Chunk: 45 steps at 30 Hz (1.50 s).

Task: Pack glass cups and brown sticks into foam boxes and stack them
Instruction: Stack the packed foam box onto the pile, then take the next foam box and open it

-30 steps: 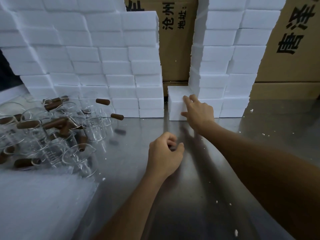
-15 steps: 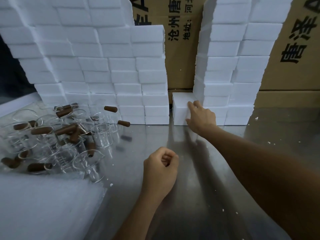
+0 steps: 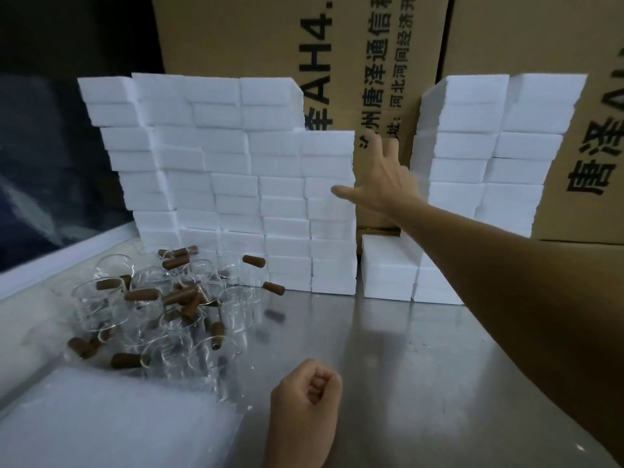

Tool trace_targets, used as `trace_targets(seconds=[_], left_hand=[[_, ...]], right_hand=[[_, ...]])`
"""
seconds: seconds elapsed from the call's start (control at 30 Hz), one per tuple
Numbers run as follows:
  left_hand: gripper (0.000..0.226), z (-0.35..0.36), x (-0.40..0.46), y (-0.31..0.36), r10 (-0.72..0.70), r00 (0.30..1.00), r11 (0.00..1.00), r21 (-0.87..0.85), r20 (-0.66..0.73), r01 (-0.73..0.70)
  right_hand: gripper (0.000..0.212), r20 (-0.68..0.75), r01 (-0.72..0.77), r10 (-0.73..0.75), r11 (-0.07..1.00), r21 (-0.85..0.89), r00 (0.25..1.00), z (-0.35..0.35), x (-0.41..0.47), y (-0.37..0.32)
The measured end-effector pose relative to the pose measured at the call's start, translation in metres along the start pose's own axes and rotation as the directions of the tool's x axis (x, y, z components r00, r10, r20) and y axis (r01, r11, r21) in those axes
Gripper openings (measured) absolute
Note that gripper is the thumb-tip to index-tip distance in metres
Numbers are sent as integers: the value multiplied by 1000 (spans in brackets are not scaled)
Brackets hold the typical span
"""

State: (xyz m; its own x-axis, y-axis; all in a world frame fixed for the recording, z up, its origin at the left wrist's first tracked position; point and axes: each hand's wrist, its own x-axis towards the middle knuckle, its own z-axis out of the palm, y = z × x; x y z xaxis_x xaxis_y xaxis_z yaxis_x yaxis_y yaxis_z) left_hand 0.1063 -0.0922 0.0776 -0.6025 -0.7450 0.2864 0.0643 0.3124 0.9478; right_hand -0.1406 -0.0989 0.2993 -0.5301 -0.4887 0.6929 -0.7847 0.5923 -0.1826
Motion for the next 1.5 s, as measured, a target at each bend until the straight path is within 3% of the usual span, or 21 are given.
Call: trace_targets(seconds=[0.13,0.23,0.33,0.43,0.6,0.77,1.07,1.23,1.5], left_hand=[[41,1,4,-2,-3,1000,999,-42,-14,3],[47,1,3,-2,5,1000,999,-34,-8,-6],[40,1,2,-2,13,1000,1000,-29,8,-13],[33,1,2,-2,13,1000,1000,-17,23,-12],[31,1,1,-2,29,999,1000,-2,18,-28],[24,0,2,-4,36,999,999,18,28,-37],[25,1,5,-6,52,996,998,40,69,-55],[28,1,6,-10,54,997,997,43,55,-57],[31,1,4,-4,15,999,1000,17,41,-16]], right_hand=[[118,55,93,-86,985,-145,995,2,31,-25],[113,103,160,-142,968,-192,984,8,41,-31],[103,99,173,-154,961,-217,983,12,44,-30],[95,129,187,-164,962,-199,978,9,51,-30],[102,219,241,-202,956,-167,955,1,66,-27],[97,236,215,-186,971,-105,954,-3,76,-26],[99,174,224,-191,954,-197,966,-3,79,-29],[98,179,205,-177,968,-147,968,4,74,-30],[95,69,211,-202,961,-178,977,-38,41,-11]])
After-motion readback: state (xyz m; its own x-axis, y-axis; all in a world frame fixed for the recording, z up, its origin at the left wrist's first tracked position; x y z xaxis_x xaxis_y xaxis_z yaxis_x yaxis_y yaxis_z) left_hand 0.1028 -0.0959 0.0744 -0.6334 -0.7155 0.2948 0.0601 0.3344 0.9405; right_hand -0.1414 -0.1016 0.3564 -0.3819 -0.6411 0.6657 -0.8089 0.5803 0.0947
